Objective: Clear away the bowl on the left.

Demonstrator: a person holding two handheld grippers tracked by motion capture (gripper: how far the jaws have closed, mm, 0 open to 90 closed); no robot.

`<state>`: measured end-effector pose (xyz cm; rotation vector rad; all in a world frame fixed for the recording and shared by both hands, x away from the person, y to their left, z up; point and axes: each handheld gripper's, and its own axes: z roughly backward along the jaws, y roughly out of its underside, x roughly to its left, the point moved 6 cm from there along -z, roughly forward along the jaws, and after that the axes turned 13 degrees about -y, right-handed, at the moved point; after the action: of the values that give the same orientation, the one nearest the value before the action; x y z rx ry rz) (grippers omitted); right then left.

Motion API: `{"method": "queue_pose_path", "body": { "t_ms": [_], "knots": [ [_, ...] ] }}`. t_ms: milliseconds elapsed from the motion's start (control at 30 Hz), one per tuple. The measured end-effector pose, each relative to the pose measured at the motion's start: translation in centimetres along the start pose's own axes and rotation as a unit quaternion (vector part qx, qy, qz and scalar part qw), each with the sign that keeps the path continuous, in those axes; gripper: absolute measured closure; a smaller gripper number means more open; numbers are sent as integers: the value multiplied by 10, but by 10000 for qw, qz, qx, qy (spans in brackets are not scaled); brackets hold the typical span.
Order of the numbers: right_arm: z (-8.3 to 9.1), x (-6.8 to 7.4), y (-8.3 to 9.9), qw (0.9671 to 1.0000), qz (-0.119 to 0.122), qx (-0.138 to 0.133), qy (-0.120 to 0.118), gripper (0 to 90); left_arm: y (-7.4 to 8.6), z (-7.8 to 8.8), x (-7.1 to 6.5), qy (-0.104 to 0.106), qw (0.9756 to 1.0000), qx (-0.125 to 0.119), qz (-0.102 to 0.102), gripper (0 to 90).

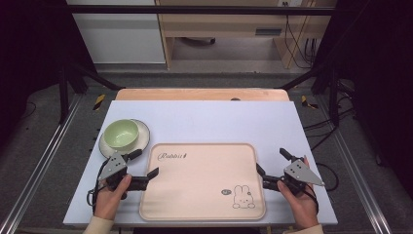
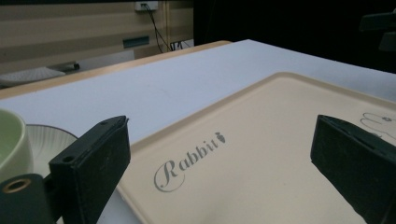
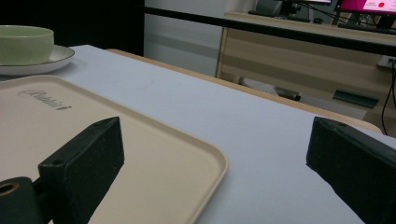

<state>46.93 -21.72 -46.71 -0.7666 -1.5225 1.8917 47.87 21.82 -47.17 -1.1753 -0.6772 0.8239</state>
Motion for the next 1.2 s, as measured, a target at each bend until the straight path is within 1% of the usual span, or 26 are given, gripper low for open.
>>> {"method": "queue_pose_path", "body": {
  "t_ms": [100,267,367,400,433,467,500,567,600,633,667,733,833,933,1000,1033,1067,1100,1167,1200],
  "knots": [
    [0,0,1,10000,-13,11,-1,42,1,-1,2,-22,10000,21,41,48],
    [0,0,1,10000,-41,4,-23,41,0,0,4,-42,10000,-24,82,48],
    [-1,1,0,10000,-44,-5,-36,39,-2,1,5,-103,9999,-63,93,48],
    [-1,1,0,10000,-48,-9,-38,37,-4,4,3,-112,9998,-134,136,48],
    [-1,1,0,10000,-48,-9,-38,37,-4,4,3,-112,9998,-134,136,48],
    [-2,2,1,10000,-76,9,-35,32,-6,5,2,-113,9998,-148,71,48],
    [-2,2,1,10000,-84,19,-37,32,-6,5,2,-113,9998,-148,71,48],
    [-2,3,2,10000,-67,53,-47,33,-8,6,2,-131,9997,-186,90,48],
    [-3,3,2,10000,-57,55,-43,33,-9,7,4,-177,9995,-225,130,48],
    [-3,3,2,10000,-57,55,-43,33,-9,7,4,-177,9995,-225,130,48],
    [-3,3,2,9999,-77,62,-41,33,-11,10,5,-160,9993,-297,150,47],
    [-3,4,2,9999,-106,69,-42,40,-13,12,6,-220,9990,-341,177,43],
    [-3,5,2,9999,-120,80,-67,43,-14,13,6,-283,9989,-337,153,43],
    [-3,5,3,9999,-107,124,-39,42,-13,14,7,-412,9989,-224,64,43],
    [-3,4,0,9999,-100,89,-29,40,-11,15,9,-537,9985,-121,-72,44],
    [-3,4,0,9999,-100,89,-29,40,-9,15,10,-630,9980,-59,-86,44],
    [-2,5,-1,9999,-134,38,-27,39,-5,14,14,-775,9970,55,-19,44],
    [-1,5,-2,9999,-124,27,-31,39,-3,14,16,-859,9962,123,-20,44],
    [-1,5,-2,9999,-120,12,-47,40,-3,13,17,-878,9960,132,-20,45],
    [-1,5,-1,9999,-116,40,-58,40,-2,12,19,-899,9957,205,-89,45]
  ]
}}
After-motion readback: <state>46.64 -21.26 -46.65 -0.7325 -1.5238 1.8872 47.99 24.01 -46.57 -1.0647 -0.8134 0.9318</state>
